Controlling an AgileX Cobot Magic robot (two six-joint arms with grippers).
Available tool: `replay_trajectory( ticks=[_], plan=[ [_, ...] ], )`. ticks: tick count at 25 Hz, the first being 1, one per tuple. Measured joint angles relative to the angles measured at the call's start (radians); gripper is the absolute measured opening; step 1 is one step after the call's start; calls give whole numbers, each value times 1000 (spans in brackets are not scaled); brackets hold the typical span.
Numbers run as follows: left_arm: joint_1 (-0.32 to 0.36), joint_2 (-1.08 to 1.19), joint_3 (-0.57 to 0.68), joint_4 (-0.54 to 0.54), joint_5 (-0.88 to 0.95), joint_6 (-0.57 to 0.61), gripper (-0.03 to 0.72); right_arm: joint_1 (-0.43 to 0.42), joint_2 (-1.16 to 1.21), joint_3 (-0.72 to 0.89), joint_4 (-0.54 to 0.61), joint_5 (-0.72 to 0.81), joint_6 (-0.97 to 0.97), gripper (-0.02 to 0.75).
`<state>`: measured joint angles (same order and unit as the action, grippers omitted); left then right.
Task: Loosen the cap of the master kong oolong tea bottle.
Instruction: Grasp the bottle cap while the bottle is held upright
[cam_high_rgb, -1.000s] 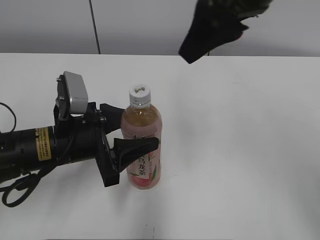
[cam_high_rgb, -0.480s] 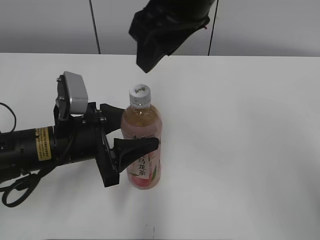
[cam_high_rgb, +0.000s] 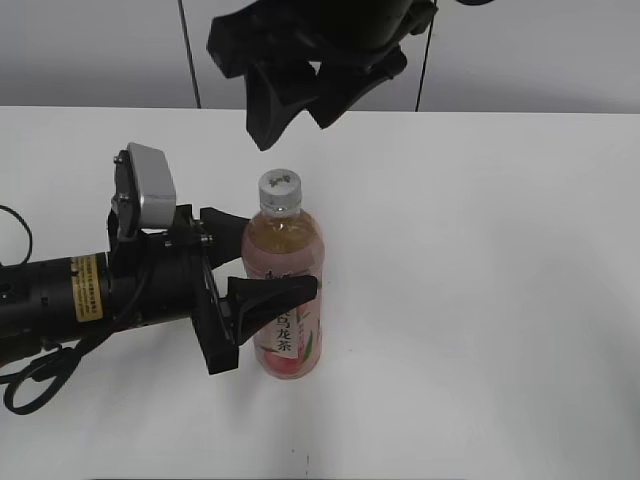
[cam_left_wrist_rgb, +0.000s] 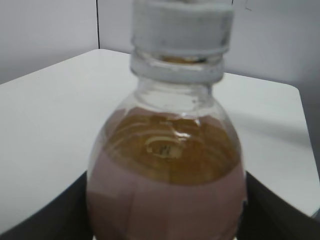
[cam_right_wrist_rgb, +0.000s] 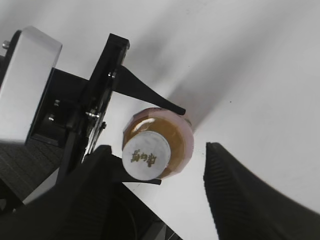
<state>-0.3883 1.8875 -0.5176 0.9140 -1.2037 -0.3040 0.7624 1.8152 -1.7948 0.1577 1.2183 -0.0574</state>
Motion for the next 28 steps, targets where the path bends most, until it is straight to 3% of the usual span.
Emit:
replay_trajectory(
  ticks=[28],
  plan=[
    [0, 0, 0, 1, -1, 0, 461, 0, 62, 65, 83, 2, -26, 428]
  ],
)
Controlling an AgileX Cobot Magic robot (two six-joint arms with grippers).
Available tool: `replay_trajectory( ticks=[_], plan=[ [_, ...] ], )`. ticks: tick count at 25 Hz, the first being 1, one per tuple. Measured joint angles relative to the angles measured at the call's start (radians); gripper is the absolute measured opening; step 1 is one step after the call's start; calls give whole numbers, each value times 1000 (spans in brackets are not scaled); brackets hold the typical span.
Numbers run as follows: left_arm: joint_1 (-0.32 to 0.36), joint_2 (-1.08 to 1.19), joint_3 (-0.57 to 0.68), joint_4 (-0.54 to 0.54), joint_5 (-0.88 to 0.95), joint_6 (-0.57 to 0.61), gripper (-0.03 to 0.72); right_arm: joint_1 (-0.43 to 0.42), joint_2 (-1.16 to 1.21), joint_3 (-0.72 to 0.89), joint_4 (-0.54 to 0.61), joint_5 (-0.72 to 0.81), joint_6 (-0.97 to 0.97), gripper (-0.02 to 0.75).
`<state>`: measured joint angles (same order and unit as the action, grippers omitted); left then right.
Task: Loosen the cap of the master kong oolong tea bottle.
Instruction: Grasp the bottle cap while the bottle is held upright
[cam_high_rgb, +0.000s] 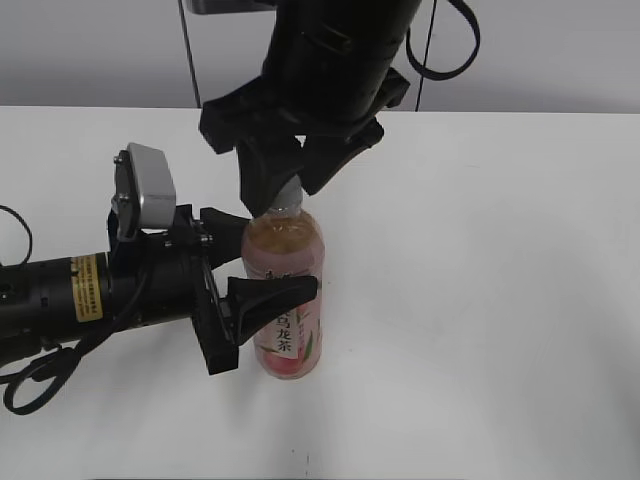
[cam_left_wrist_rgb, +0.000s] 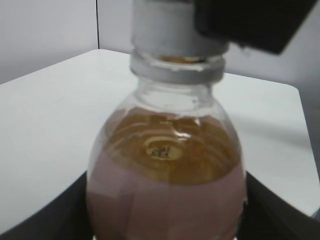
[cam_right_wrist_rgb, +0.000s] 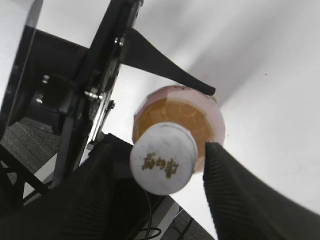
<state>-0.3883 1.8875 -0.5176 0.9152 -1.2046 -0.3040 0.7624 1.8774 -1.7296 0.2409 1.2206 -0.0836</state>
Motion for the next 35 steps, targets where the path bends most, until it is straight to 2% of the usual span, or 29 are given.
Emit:
replay_trajectory(
  ticks=[6, 18, 35],
  plan=[
    [0, 0, 0, 0, 0, 0, 461, 0, 0, -12, -6, 1, -21, 276],
    [0, 0, 0, 2, 0, 0, 461, 0, 0, -12, -7, 2, -246, 274],
    [0, 0, 0, 5, -1, 2, 461, 0, 0, -15, -5, 2, -1012, 272]
  ],
)
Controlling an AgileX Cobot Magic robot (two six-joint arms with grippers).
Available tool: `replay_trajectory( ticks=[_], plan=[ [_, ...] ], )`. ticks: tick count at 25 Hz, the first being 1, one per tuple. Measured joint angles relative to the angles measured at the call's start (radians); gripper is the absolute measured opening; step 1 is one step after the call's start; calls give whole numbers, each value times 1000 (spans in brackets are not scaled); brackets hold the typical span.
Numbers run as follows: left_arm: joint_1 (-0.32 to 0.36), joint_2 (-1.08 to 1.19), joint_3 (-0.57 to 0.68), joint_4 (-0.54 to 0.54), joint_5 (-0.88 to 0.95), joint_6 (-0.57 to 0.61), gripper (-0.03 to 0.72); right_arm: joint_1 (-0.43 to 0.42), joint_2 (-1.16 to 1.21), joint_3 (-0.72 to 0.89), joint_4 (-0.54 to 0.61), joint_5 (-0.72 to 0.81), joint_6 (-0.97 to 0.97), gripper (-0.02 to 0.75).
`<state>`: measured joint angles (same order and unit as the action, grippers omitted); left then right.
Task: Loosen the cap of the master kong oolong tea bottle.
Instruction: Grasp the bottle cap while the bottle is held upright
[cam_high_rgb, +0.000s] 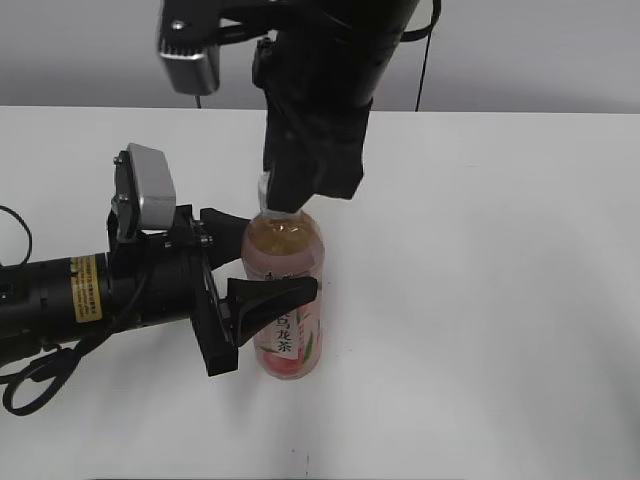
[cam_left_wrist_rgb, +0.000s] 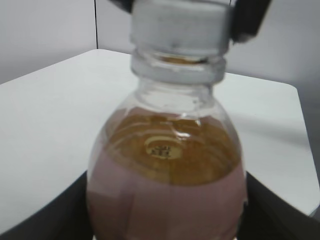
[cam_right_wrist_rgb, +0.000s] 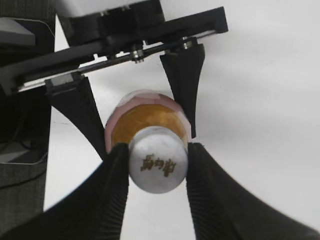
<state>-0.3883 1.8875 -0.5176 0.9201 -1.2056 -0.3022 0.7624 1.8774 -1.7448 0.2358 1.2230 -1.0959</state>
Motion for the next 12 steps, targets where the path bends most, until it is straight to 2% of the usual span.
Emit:
replay_trajectory(
  ticks=[12],
  plan=[
    [0, 0, 0, 5, 0, 2, 461, 0, 0, 0, 5, 0, -565, 272]
  ],
)
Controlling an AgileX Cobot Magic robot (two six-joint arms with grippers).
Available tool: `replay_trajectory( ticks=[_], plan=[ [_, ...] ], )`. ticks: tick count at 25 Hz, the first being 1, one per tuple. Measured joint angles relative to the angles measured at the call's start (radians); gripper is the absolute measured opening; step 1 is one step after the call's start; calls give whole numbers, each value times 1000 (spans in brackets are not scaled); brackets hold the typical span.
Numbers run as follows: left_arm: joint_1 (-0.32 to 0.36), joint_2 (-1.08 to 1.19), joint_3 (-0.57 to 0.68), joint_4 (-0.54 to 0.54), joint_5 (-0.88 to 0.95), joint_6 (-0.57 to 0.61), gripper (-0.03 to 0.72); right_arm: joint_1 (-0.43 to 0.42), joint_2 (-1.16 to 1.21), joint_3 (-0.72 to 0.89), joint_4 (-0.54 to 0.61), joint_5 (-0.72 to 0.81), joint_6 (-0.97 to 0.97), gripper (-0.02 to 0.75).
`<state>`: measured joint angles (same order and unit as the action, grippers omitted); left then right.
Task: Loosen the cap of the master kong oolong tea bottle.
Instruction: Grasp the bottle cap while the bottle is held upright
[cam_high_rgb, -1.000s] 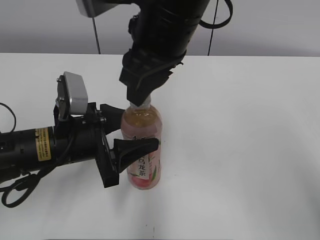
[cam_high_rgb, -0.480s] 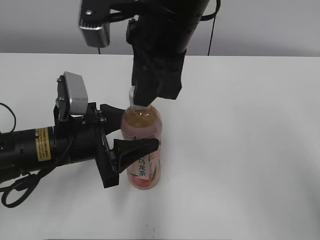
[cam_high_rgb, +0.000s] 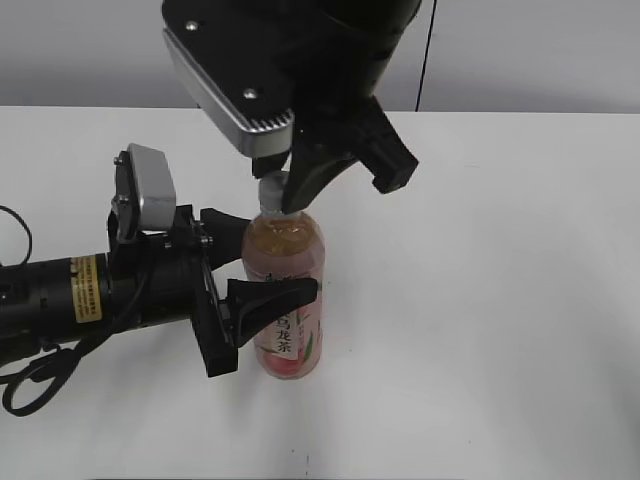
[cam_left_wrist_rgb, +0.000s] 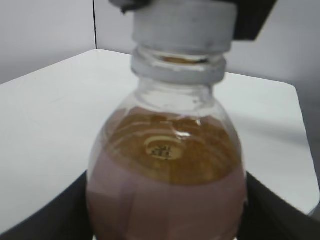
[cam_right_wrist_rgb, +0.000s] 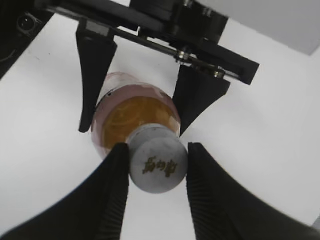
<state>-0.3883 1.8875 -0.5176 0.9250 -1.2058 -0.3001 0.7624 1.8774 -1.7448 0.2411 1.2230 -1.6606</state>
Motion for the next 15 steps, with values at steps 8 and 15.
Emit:
replay_trajectory(
  ticks=[8, 15],
  plan=[
    [2, 0, 0, 5, -1, 1, 461, -1, 0, 0, 15, 1, -353, 272],
    [2, 0, 0, 5, -1, 1, 461, -1, 0, -1, 15, 1, -619, 272]
  ],
)
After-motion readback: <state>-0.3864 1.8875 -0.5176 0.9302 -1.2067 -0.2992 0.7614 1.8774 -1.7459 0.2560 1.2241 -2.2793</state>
